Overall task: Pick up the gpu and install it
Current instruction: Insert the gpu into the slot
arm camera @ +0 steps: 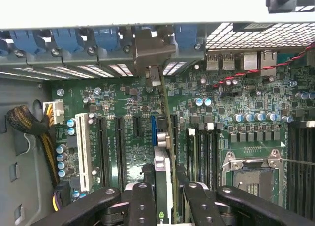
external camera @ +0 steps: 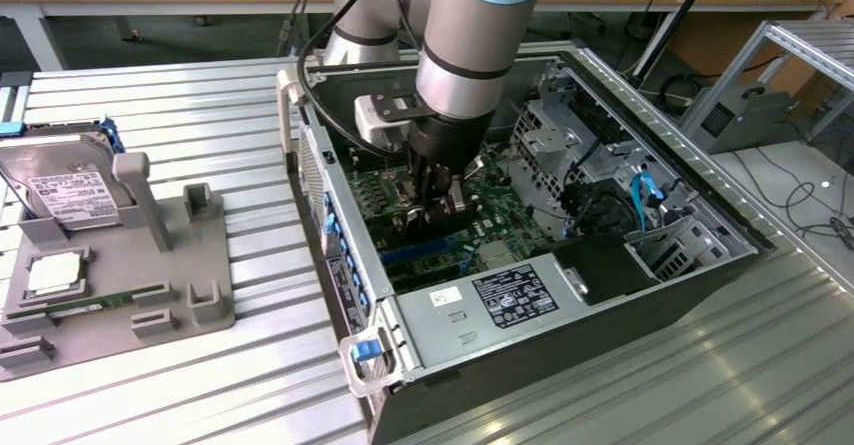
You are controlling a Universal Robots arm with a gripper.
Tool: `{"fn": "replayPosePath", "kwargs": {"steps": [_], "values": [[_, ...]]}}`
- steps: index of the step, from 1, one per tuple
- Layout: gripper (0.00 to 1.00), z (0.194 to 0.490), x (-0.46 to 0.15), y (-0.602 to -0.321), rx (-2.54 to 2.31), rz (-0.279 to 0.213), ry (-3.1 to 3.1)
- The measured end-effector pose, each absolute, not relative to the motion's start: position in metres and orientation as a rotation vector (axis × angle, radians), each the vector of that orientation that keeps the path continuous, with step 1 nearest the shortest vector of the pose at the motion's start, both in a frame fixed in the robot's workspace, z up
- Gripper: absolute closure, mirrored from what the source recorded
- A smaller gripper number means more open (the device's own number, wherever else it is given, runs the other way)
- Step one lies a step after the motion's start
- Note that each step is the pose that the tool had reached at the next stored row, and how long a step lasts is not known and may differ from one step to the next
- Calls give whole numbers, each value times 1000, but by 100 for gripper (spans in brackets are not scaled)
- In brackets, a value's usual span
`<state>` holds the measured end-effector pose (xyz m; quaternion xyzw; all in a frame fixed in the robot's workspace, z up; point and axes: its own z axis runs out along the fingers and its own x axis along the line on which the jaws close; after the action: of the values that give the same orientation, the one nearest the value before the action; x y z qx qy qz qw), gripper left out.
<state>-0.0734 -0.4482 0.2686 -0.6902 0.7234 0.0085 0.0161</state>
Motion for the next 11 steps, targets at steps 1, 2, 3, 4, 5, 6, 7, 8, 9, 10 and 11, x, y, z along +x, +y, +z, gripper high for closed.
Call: {"fn": "replayPosePath", "kwargs": {"steps": [1, 2, 3, 4, 5, 6, 7, 8, 9, 10, 11], "values": [[73, 269, -73, -449, -2145, 27, 2251], [73, 269, -73, -449, -2144, 27, 2251], [73, 269, -73, -450, -2144, 27, 2252], [73, 269, -73, -451, -2143, 26, 2253], [73, 269, -73, -453, -2141, 26, 2254], [73, 269, -73, -454, -2141, 27, 2255], [73, 269, -73, -454, -2140, 27, 2255], [73, 269, -73, -455, -2140, 26, 2256], [73, 269, -73, -455, -2139, 26, 2256], [73, 269, -73, -455, -2139, 26, 2256], [73, 268, -73, -455, -2139, 26, 2256]]}}
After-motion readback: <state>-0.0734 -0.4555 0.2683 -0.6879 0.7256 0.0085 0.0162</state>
